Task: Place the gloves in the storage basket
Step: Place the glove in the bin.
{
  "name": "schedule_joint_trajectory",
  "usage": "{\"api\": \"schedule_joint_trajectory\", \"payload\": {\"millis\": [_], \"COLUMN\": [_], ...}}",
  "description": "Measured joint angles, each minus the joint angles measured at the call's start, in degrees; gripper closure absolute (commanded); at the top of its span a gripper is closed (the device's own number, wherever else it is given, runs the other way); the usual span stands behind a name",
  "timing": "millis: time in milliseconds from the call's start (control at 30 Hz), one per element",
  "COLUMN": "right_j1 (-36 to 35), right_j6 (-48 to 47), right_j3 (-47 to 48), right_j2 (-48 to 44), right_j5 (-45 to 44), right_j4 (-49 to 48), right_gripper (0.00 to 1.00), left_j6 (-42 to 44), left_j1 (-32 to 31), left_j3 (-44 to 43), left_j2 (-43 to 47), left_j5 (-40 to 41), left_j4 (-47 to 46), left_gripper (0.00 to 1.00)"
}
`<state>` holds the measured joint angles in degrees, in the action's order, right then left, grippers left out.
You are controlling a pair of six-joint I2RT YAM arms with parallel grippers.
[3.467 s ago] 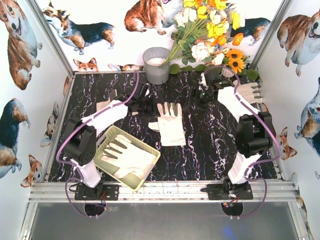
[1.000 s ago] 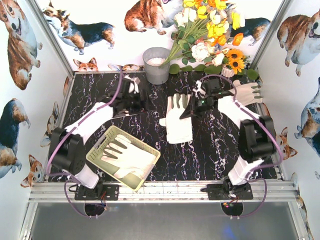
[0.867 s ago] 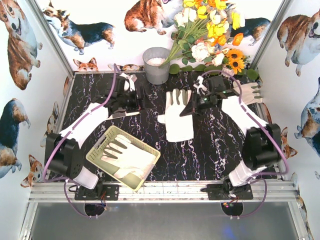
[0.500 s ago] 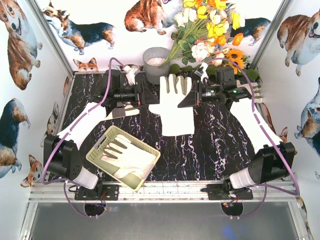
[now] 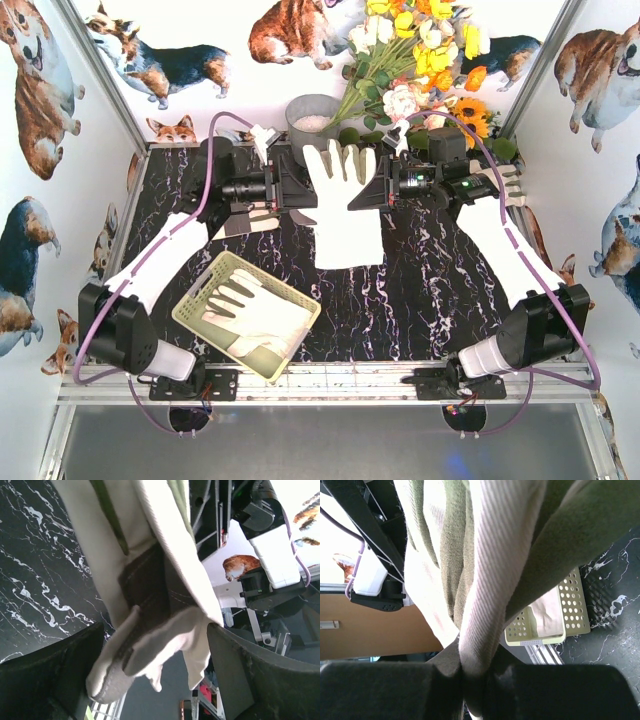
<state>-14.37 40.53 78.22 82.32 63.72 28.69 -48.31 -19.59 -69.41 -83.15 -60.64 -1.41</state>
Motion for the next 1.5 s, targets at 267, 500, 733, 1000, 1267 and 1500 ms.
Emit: {"api": "schedule_joint_trajectory", "payload": {"millis": [267,500,733,1000,1267,1500], "right_j1": [0.0,-0.1,-0.1,-0.5,-1.6,-1.7], "right_j6": [-0.1,0.0,0.2,2.7,5.1,3.0], "right_j3": [0.0,0.9,1.3,1.5,1.6,2.6], "right_j2": [0.0,0.4,0.7,0.7,0.7,1.2], "right_j5": [-0.1,0.2,1.8,4.2,5.4,4.3], "right_j4": [0.2,0.0,-0.5,-2.9,-6.6,-5.6], "right_gripper": [1.00,1.00,1.00,1.00,1.00,1.00], "left_j6": [-7.4,-6.8,-7.0,-9.8,-13.6,-17.8], "left_j1": [0.2,0.8,1.6,1.5,-0.3,-1.4], "left_j3": [3.5,6.1,8.3,8.4,8.2,8.2], "left_j2": [4.1,8.7,10.6,8.7,5.1,4.3], "left_j5": [-1.5,0.3,3.6,1.6,-0.5,0.0], "left_j4": [-7.1,-5.5,-5.2,-8.5,-13.1,-18.6], "left_gripper": [0.42,0.65,0.49,0.27,0.41,0.89]}}
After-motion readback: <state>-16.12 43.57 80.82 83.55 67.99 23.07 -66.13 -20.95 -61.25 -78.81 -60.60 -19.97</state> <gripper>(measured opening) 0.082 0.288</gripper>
